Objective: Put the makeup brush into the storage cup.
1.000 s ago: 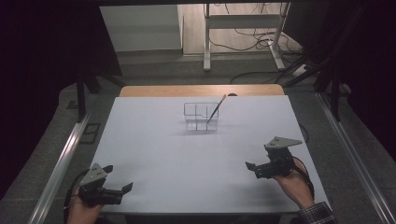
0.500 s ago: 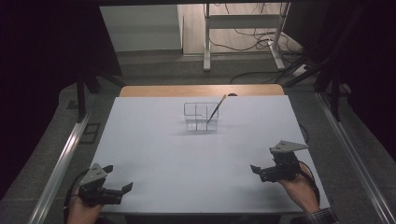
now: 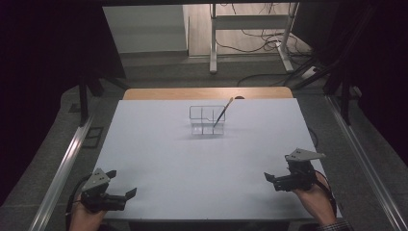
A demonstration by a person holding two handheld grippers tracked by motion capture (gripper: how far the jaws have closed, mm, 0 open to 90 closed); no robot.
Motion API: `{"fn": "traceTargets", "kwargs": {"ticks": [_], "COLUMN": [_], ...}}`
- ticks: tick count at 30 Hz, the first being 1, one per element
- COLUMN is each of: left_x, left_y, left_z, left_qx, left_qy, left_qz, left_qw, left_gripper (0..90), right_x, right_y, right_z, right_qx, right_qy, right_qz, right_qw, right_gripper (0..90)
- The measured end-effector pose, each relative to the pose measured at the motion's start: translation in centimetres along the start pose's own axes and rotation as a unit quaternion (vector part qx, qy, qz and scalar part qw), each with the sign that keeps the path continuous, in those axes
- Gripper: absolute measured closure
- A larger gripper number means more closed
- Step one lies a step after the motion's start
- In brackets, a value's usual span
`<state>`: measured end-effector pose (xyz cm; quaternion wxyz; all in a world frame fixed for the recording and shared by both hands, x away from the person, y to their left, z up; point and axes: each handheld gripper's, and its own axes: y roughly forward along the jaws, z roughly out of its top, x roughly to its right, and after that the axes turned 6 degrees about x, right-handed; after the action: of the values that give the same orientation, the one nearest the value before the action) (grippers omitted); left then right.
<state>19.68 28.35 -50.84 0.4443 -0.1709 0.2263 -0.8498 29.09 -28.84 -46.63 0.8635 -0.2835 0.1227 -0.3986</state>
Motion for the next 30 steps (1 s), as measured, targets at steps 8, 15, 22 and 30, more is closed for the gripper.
{"fn": "traceTargets", "kwargs": {"ticks": [8, 15, 22, 30], "left_x": [0.0, 0.0, 0.0, 0.0], "left_y": [0.0, 0.0, 0.1, 0.1], "left_z": [0.0, 0.0, 0.0, 0.0], "left_qx": [0.001, 0.001, 0.000, 0.000], "left_qy": [0.000, 0.000, -0.001, 0.000], "left_qz": [0.001, 0.000, 0.000, 0.000], "left_qw": [1.0000, 1.0000, 1.0000, 1.0000], "left_gripper": [0.0, 0.0, 0.0, 0.0], "right_x": [0.1, 0.3, 0.6, 0.9], "right_y": [-0.7, -1.4, -2.0, -2.6], "right_z": [-0.5, -1.0, -1.7, -2.4], "right_qx": [0.001, 0.001, -0.001, -0.003], "right_qy": [0.002, 0.006, 0.012, 0.020], "right_qz": [-0.009, -0.016, -0.021, -0.028], "right_qw": [1.0000, 0.9999, 0.9997, 0.9994], "right_gripper": [0.0, 0.0, 0.0, 0.0]}}
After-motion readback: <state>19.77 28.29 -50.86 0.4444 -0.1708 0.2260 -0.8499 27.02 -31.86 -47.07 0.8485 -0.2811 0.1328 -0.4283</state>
